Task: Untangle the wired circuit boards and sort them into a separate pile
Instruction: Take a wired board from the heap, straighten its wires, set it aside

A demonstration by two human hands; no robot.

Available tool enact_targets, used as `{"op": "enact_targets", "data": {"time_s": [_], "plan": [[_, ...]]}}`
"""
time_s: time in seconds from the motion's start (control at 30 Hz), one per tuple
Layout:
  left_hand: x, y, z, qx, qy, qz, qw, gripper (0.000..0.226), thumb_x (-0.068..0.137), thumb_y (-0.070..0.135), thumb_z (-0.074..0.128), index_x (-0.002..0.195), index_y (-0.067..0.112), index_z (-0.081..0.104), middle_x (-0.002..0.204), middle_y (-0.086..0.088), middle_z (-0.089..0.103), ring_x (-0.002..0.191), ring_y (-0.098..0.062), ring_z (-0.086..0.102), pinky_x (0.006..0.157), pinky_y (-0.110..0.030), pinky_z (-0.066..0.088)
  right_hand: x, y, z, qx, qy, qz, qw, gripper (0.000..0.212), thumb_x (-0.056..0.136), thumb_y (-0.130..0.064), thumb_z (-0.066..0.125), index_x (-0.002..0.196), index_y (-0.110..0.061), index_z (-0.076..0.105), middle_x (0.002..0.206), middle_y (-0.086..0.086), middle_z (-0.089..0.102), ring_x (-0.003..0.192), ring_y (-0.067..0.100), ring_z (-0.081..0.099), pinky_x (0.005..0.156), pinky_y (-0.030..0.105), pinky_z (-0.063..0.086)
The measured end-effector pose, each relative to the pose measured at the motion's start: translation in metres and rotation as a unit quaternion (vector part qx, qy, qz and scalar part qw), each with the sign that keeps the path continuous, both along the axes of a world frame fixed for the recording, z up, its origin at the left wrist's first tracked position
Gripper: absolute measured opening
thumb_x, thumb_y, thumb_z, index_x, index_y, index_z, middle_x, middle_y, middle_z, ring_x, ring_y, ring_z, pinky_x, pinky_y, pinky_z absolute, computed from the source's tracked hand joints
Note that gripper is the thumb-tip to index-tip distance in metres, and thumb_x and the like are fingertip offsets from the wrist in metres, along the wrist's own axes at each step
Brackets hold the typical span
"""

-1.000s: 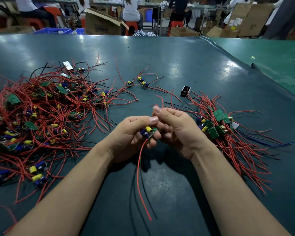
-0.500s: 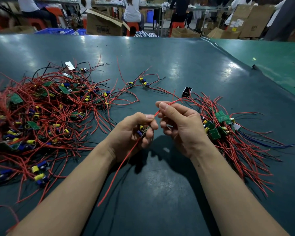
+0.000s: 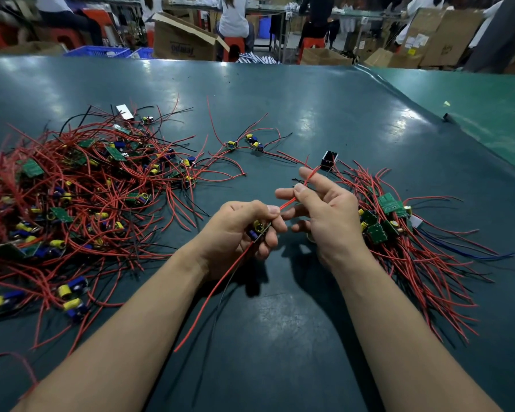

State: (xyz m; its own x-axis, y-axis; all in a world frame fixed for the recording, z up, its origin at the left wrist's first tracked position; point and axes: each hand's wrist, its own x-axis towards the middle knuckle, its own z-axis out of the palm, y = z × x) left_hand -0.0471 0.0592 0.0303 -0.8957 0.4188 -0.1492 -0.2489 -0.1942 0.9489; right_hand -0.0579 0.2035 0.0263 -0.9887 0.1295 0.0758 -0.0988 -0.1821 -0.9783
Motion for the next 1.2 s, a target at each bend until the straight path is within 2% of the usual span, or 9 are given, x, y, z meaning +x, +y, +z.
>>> {"op": "enact_targets", "data": {"time_s": [0.07, 0.23, 0.4, 0.5, 0.63, 0.83, 0.97, 1.13, 1.2], "plan": [[0.0006, 0.0001, 0.0003, -0.004, 0.006, -0.006, 1.000, 0.024, 0.070, 0.028, 0.059, 0.054, 0.012, 0.069, 0.045, -0.003, 0.053, 0.035, -0.010, 0.046, 0.037, -0.015, 0.037, -0.0006, 0.0027, -0.0012, 0.030, 0.009, -0.001, 1.000, 0.032, 0.100, -0.003, 0.049, 0.131, -0.010, 0.052, 0.077, -0.001, 0.075, 0.048, 0.011, 0.059, 0.042, 0.021, 0.044], [0.0020, 0.0006, -0.0005, -0.006, 0.021, -0.021, 1.000, 0.025, 0.072, 0.025, 0.058, 0.055, 0.011, 0.069, 0.045, -0.004, 0.054, 0.033, -0.010, 0.046, 0.036, -0.015, 0.038, 0.0009, 0.0036, -0.0018, 0.061, 0.014, -0.009, 0.998, 0.020, 0.096, 0.002, 0.045, 0.099, -0.012, 0.059, 0.070, 0.004, 0.073, 0.043, 0.014, 0.056, 0.041, 0.024, 0.046], [0.0016, 0.0003, -0.0009, -0.013, 0.024, -0.031, 0.999, 0.025, 0.076, 0.022, 0.058, 0.057, 0.011, 0.069, 0.046, -0.005, 0.055, 0.034, -0.011, 0.048, 0.037, -0.015, 0.038, -0.0015, 0.0026, -0.0041, 0.056, 0.030, -0.042, 0.997, 0.031, 0.097, 0.001, 0.041, 0.114, -0.018, 0.057, 0.071, 0.008, 0.072, 0.041, 0.017, 0.056, 0.041, 0.025, 0.048], [0.0015, 0.0002, -0.0001, -0.013, 0.024, -0.030, 0.999, 0.025, 0.075, 0.023, 0.059, 0.057, 0.011, 0.069, 0.046, -0.005, 0.055, 0.034, -0.010, 0.048, 0.037, -0.014, 0.039, -0.0020, 0.0024, -0.0052, 0.056, 0.036, -0.040, 0.997, 0.029, 0.096, 0.002, 0.039, 0.104, -0.017, 0.060, 0.070, 0.008, 0.072, 0.041, 0.018, 0.056, 0.041, 0.026, 0.048], [0.0023, 0.0008, 0.0006, -0.029, 0.025, -0.037, 0.999, 0.032, 0.085, 0.017, 0.056, 0.056, 0.011, 0.069, 0.046, -0.005, 0.055, 0.034, -0.011, 0.047, 0.038, -0.015, 0.039, -0.0045, 0.0041, -0.0059, 0.046, 0.026, -0.061, 0.997, 0.020, 0.100, -0.004, 0.039, 0.106, -0.015, 0.054, 0.067, 0.007, 0.072, 0.038, 0.016, 0.055, 0.038, 0.023, 0.046], [0.0043, 0.0006, 0.0012, -0.036, 0.028, -0.031, 0.998, 0.041, 0.092, 0.011, 0.050, 0.056, 0.011, 0.069, 0.046, -0.005, 0.055, 0.035, -0.010, 0.048, 0.038, -0.016, 0.039, -0.0014, 0.0035, -0.0067, 0.062, 0.052, -0.064, 0.995, 0.023, 0.099, 0.000, 0.037, 0.096, -0.014, 0.055, 0.060, 0.008, 0.069, 0.033, 0.018, 0.053, 0.035, 0.023, 0.043], [0.0036, 0.0014, 0.0001, -0.023, 0.025, -0.023, 0.999, 0.035, 0.087, 0.016, 0.054, 0.056, 0.011, 0.070, 0.047, -0.005, 0.056, 0.034, -0.011, 0.048, 0.038, -0.016, 0.039, -0.0034, 0.0016, -0.0037, -0.007, 0.015, -0.056, 0.998, 0.009, 0.103, -0.011, 0.044, 0.106, -0.013, 0.052, 0.065, 0.008, 0.071, 0.034, 0.018, 0.053, 0.035, 0.022, 0.043], [0.0014, 0.0026, -0.0036, -0.013, 0.028, -0.007, 0.999, 0.026, 0.077, 0.026, 0.061, 0.060, 0.011, 0.072, 0.049, -0.004, 0.058, 0.037, -0.011, 0.050, 0.039, -0.016, 0.040, -0.0043, 0.0030, -0.0004, -0.104, -0.085, -0.047, 0.990, 0.014, 0.096, -0.017, 0.061, 0.086, -0.007, 0.062, 0.054, 0.001, 0.064, 0.035, 0.008, 0.052, 0.036, 0.016, 0.041], [0.0006, 0.0033, -0.0051, -0.008, 0.035, 0.000, 0.999, 0.025, 0.075, 0.029, 0.062, 0.063, 0.011, 0.074, 0.051, -0.004, 0.059, 0.039, -0.011, 0.051, 0.040, -0.017, 0.041, -0.0042, 0.0053, 0.0009, -0.166, -0.116, -0.039, 0.978, 0.011, 0.092, -0.016, 0.065, 0.088, -0.006, 0.063, 0.059, 0.003, 0.067, 0.038, 0.006, 0.053, 0.036, 0.015, 0.042]]}}
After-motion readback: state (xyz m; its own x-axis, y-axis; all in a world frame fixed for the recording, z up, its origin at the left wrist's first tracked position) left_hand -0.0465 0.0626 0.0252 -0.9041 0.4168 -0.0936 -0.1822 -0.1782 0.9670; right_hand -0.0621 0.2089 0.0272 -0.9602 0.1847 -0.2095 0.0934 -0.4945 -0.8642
